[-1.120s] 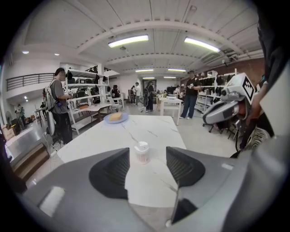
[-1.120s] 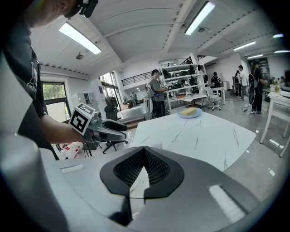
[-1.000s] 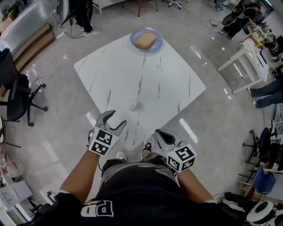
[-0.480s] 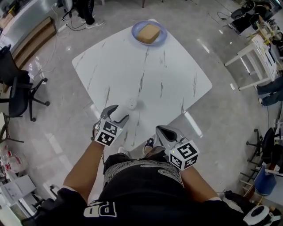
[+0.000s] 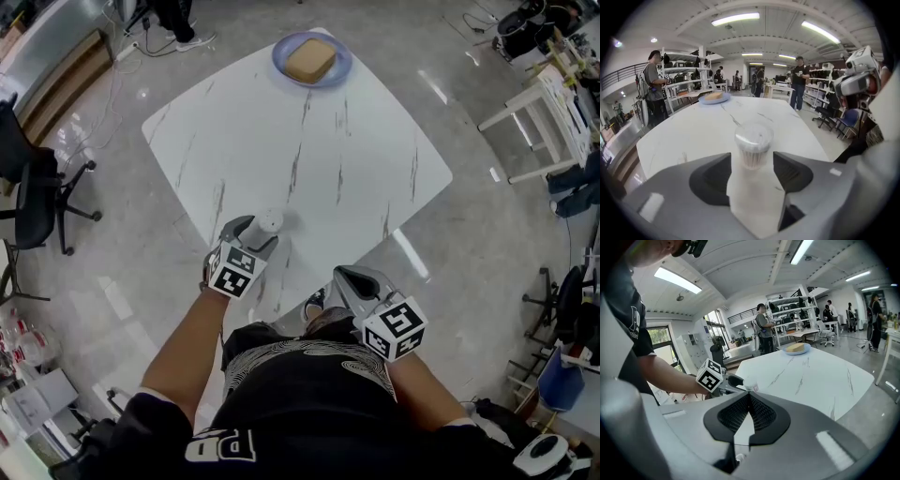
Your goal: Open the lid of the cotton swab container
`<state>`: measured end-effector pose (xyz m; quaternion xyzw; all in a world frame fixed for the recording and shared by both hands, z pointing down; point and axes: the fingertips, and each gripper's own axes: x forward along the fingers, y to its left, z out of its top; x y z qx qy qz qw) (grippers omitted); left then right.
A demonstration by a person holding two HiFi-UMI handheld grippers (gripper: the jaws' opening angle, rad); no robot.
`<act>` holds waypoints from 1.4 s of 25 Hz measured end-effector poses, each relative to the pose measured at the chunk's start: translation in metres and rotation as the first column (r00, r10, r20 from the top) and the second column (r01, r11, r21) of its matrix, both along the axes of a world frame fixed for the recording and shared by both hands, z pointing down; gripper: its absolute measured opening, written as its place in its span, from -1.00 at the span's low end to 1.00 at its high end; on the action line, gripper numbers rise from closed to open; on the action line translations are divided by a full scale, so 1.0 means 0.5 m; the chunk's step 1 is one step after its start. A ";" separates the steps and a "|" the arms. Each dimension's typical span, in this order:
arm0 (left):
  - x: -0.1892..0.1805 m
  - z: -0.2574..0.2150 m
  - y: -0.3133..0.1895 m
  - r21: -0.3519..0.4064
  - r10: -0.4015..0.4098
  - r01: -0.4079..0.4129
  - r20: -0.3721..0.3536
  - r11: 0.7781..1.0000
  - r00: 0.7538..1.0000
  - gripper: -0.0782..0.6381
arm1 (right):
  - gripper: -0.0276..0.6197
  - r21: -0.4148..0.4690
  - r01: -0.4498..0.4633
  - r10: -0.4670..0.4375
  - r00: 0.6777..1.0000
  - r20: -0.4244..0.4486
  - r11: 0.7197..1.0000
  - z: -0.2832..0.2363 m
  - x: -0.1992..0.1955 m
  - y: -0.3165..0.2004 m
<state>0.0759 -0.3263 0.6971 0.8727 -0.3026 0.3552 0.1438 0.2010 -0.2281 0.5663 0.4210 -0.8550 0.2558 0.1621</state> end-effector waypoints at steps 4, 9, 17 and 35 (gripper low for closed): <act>0.017 0.021 -0.006 -0.006 0.005 -0.005 0.013 1.000 1.000 0.12 | -0.91 -0.013 -0.003 0.003 1.000 -0.008 1.000 0.011 0.016 0.002; 0.032 0.040 -0.018 -0.009 -0.001 0.001 0.021 1.000 1.000 0.13 | -0.91 -0.018 0.001 -0.002 1.000 -0.020 1.000 0.015 0.027 0.003; 0.040 0.056 -0.018 -0.024 -0.016 0.017 0.024 1.000 1.000 0.13 | -0.91 -0.022 0.004 -0.005 1.000 -0.027 1.000 0.016 0.038 0.008; 0.040 0.056 -0.027 -0.018 -0.016 0.017 0.045 1.000 0.999 0.09 | -0.91 -0.011 -0.024 0.024 0.999 -0.025 1.000 0.013 0.055 0.016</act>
